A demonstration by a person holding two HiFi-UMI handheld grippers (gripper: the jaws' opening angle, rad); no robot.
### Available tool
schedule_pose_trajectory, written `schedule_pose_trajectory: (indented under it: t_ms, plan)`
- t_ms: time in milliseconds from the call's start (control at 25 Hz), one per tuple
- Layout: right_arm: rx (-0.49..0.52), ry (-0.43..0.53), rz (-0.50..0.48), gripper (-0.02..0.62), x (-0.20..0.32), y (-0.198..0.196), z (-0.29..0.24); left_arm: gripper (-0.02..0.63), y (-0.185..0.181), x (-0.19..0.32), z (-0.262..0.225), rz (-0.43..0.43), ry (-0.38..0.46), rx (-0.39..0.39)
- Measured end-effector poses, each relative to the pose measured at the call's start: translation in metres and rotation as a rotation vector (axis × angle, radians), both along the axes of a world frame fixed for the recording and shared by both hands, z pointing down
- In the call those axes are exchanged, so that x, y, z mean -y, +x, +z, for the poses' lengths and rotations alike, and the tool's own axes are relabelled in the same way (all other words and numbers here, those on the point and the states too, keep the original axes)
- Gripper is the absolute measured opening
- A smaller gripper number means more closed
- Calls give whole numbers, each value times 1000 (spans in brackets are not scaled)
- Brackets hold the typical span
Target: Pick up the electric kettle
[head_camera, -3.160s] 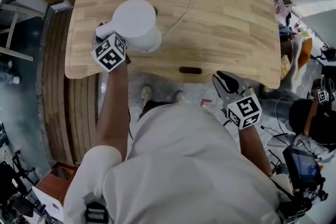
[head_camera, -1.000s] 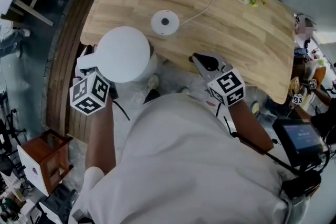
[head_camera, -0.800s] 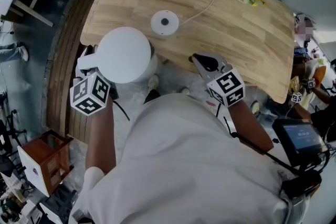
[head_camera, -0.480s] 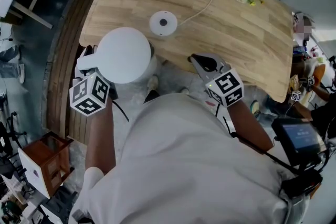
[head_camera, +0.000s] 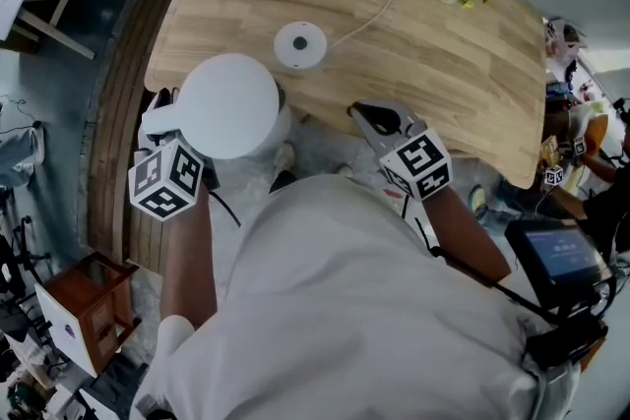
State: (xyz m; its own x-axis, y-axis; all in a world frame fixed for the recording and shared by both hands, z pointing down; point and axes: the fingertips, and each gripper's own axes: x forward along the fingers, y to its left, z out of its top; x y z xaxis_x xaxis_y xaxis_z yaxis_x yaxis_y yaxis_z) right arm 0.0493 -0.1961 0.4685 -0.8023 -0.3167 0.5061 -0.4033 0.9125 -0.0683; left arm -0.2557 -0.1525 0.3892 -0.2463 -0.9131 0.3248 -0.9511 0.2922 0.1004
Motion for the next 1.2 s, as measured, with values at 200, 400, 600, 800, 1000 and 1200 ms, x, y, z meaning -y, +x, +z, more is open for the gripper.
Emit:
schedule_pose_trajectory:
  t_ms: [200, 400, 600, 800, 1000, 1200]
  plan:
    - [-8, 2, -5, 3, -1, -4, 1, 62, -3, 1, 0, -1, 0, 0]
    - [-18, 11, -19, 2, -2, -6, -1, 64, -1, 1, 4, -7, -3, -10]
    - [-12, 10, -23, 2, -2, -11, -2, 63, -3, 2, 3, -6, -3, -4]
    - [-7, 10, -23, 2, -2, -13, -3, 63, -2, 4, 3, -2, -4, 0]
    - [-11, 4, -21, 2, -4, -13, -2, 63, 0, 7, 3, 5, -5, 2]
    - [-6, 8, -27, 3, -4, -15, -2, 64, 1, 8, 0, 6, -1, 12]
